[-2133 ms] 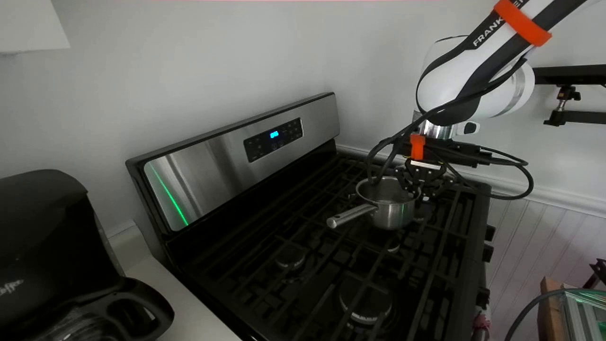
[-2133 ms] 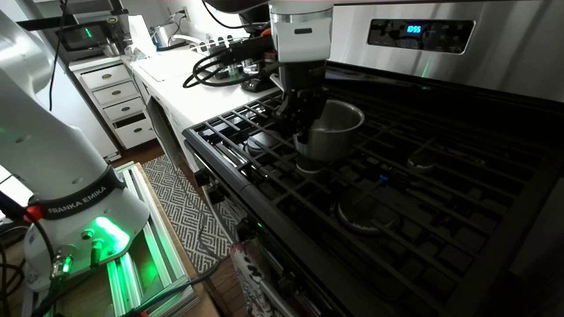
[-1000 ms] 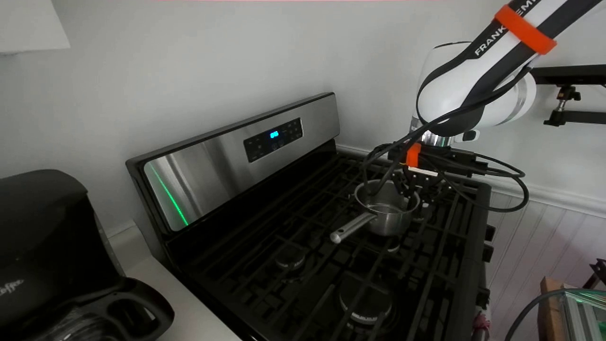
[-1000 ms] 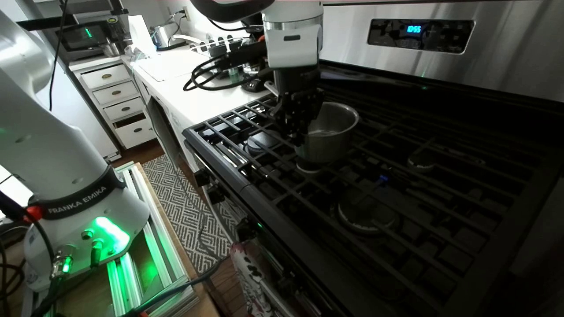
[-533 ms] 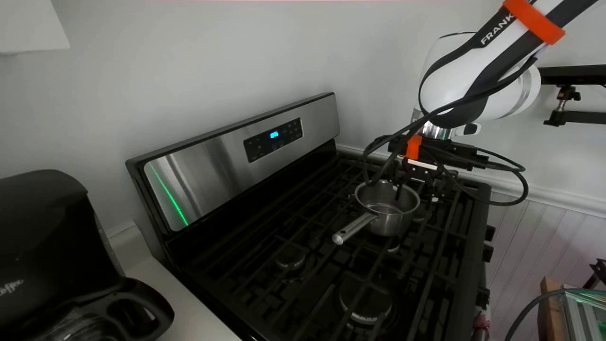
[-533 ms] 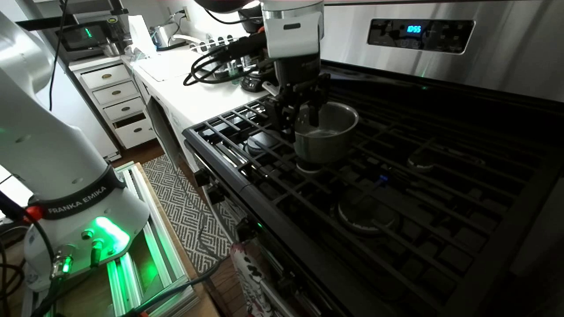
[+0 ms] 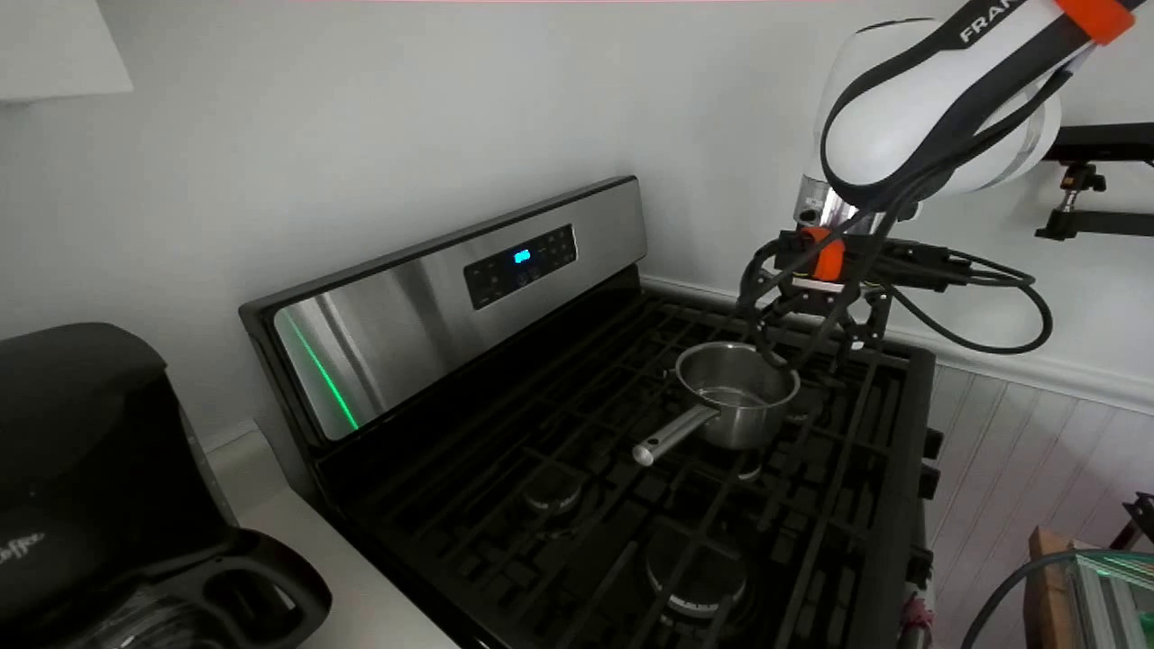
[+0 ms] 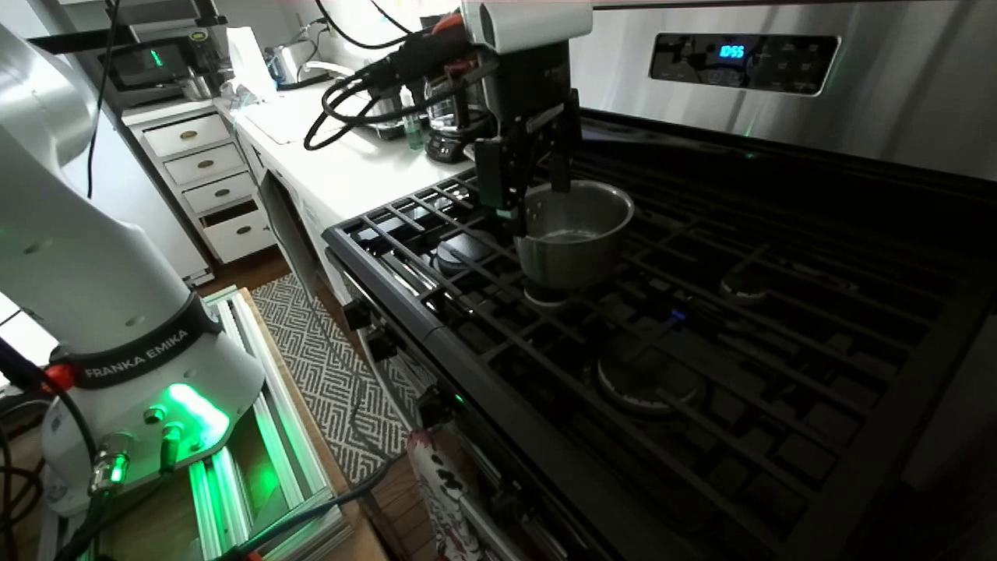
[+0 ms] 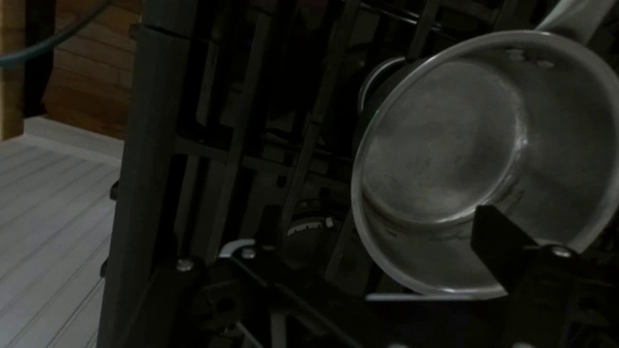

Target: Move the pot to the left

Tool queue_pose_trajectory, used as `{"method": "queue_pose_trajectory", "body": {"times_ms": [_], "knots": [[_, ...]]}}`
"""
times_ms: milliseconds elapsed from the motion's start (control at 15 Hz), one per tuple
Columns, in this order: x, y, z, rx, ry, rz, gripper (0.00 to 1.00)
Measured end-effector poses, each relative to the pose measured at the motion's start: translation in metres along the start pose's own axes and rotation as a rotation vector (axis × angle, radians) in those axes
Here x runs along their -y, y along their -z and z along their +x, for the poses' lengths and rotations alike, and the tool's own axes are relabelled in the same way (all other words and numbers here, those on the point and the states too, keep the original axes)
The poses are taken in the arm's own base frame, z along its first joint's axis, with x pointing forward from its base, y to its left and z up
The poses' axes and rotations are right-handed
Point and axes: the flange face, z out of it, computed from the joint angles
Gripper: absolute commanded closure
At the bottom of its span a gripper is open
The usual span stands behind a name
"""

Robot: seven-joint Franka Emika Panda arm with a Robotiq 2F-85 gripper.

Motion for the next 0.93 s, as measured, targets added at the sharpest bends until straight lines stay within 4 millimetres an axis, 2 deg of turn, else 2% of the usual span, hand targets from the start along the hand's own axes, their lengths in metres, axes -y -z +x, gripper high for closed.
{"method": "queue_pose_trajectory", "body": {"times_ms": [467, 933], "knots": [[-0.014, 0.032, 0.006, -0.044, 0.278, -0.025, 0.00], [-0.017, 0.064, 0.002, -0.080, 0.401, 0.006, 0.00]]}}
